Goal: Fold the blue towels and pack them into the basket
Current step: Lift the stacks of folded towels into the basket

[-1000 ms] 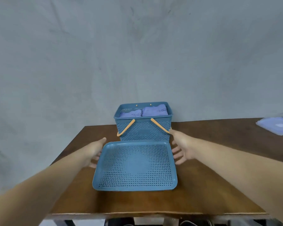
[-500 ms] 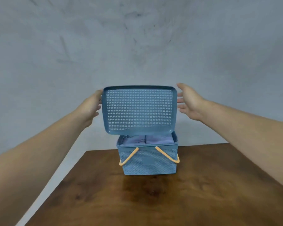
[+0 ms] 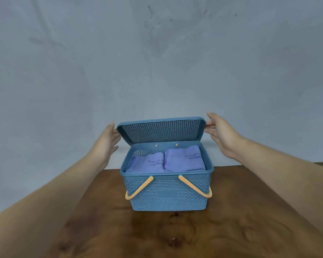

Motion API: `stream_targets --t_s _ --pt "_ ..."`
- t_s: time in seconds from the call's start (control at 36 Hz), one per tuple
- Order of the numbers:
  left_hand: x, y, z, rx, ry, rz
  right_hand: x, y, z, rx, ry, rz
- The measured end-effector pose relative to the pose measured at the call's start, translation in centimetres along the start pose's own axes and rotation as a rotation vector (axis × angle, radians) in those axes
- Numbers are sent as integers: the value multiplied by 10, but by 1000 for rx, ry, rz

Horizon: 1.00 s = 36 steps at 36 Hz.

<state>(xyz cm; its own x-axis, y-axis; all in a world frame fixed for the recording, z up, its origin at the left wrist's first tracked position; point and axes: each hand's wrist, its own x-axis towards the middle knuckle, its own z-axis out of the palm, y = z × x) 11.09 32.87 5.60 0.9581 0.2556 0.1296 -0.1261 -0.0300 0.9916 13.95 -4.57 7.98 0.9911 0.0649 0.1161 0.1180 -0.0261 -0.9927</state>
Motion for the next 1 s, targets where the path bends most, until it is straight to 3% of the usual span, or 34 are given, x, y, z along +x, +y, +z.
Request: stream_targets --t_s 0.28,0.39,0.58,0.81,1.0 --pt "-51 -56 -6 -29 58 -33 -43 40 -3 -223 31 -12" --pt "-66 -77 -1 -21 72 -93 -59 57 3 -327 -36 13" --pt "-57 -78 -3 34 88 -96 -52 61 6 -492 82 7" --pt "-55 -76 8 286 122 -30 -41 76 9 -895 -163 -23" --pt "-67 -90 5 324 98 46 -47 98 16 -806 -101 -26"
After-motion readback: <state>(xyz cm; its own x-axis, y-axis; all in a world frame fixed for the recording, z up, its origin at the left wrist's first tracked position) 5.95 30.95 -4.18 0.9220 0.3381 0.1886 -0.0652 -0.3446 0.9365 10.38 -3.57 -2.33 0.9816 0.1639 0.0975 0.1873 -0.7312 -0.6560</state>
